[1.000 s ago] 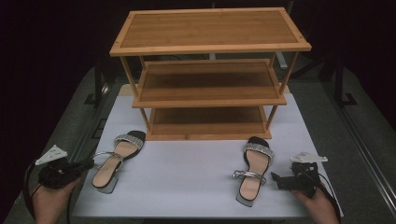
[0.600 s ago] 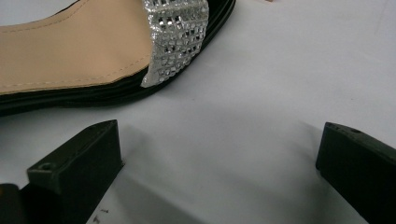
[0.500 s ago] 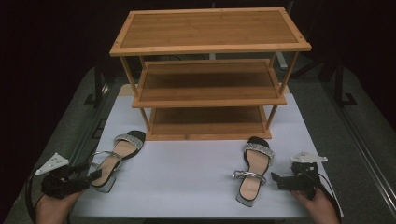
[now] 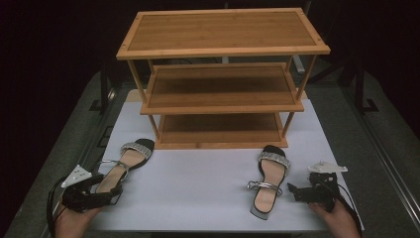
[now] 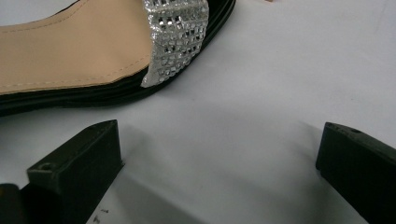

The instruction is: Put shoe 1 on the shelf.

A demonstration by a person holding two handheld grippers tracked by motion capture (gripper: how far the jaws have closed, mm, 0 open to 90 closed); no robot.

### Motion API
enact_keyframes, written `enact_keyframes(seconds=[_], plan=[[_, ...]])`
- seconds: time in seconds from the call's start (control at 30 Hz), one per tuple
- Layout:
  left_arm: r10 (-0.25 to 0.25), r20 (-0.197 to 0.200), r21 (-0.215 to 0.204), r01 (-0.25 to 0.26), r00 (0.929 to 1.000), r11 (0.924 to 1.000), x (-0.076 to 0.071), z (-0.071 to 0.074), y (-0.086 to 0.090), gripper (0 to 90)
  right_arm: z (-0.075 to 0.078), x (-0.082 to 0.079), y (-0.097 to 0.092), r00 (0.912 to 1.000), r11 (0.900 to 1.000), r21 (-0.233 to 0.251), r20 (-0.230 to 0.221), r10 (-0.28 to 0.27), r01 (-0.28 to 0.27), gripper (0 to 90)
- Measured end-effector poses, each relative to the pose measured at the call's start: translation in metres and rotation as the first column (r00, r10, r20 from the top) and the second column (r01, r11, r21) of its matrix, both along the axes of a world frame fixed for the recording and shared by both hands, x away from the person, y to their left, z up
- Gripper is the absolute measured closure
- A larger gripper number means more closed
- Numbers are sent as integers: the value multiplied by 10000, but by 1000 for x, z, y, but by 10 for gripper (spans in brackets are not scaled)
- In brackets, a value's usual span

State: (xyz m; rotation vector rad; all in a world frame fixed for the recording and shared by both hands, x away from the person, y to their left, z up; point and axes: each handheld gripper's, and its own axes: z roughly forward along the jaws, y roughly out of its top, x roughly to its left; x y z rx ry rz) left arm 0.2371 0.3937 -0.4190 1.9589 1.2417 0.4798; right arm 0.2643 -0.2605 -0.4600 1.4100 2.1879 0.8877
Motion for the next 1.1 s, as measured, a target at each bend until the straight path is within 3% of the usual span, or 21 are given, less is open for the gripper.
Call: enact_keyframes(seconds=[0.13, 0.33, 0.43, 0.6, 0.83, 1.1], plan=[[106, -395, 390, -91, 9992, 9992, -3, -1, -3, 156, 0, 0, 0, 10000, 10000, 1, 0, 2, -2, 0], [218, -433, 391, -201, 9988, 9990, -2, -3, -3, 155, 0, 0, 0, 10000, 10000, -3, -2, 6, -6, 0], [229, -779, 564, -185, 9967, 9982, 0, -7, -4, 155, 0, 0, 0, 10000, 10000, -6, -4, 7, -7, 0], [99, -589, 720, -56, 9982, 9974, 10, -12, -4, 153, 0, 0, 0, 10000, 10000, -8, -6, 8, -8, 0], [69, -503, 161, -61, 9987, 9999, 19, -17, 0, 223, 0, 0, 0, 10000, 10000, -10, -4, 7, -7, 0], [-93, -822, -217, 75, 9966, 9997, 21, -19, 0, 287, 0, 0, 0, 10000, 10000, -11, -5, 7, -7, 0]])
